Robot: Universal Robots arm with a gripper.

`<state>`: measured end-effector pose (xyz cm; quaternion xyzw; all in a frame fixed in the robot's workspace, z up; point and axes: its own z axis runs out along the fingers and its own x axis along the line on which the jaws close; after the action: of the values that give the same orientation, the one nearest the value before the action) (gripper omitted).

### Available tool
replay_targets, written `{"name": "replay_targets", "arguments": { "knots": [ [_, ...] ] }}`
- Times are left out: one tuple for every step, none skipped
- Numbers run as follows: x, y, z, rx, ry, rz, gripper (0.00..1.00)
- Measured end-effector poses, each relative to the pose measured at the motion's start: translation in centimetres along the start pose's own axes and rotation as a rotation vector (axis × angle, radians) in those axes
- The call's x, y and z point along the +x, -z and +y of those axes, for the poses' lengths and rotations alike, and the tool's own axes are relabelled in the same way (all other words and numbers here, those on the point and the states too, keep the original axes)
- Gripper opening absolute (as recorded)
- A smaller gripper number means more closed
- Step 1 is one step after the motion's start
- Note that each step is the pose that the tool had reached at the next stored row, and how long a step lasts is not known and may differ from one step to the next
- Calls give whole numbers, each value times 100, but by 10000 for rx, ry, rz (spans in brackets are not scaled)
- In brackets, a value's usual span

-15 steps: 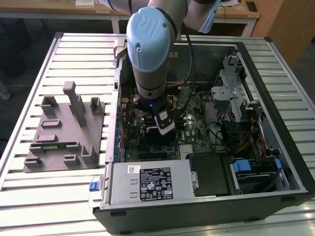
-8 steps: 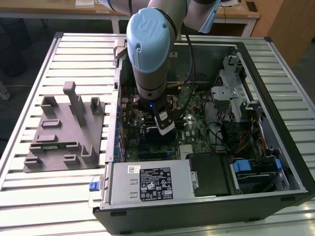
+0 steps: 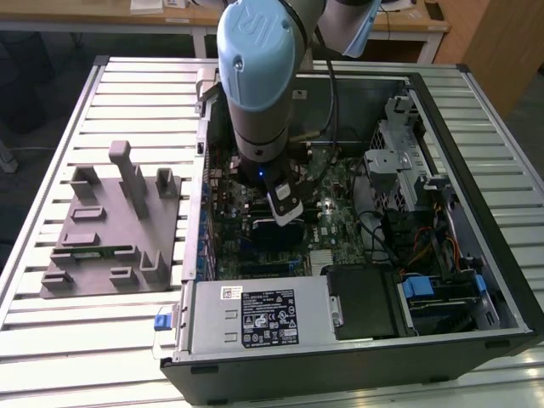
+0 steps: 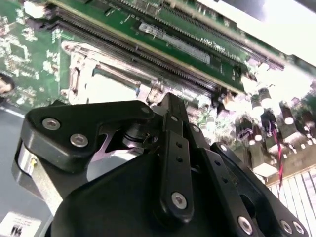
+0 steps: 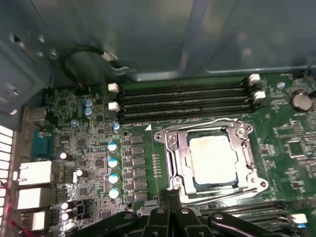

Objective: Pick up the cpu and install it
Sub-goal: 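Install the second cpu locking lever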

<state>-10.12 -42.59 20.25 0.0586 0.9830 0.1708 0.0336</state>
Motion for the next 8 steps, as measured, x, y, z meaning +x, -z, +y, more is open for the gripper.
{"name": "replay_targets", "arguments": {
  "knots": [
    [-2,33,12,1,0,1,11],
    [-3,68,24,2,0,1,11],
    [-5,101,37,0,0,0,11],
    [-7,136,49,0,0,0,11],
    [-8,170,62,1,0,1,11],
    [-10,205,74,0,0,0,11],
    [-12,238,86,1,0,1,11],
    [-13,266,96,2,0,2,11]
  ]
}}
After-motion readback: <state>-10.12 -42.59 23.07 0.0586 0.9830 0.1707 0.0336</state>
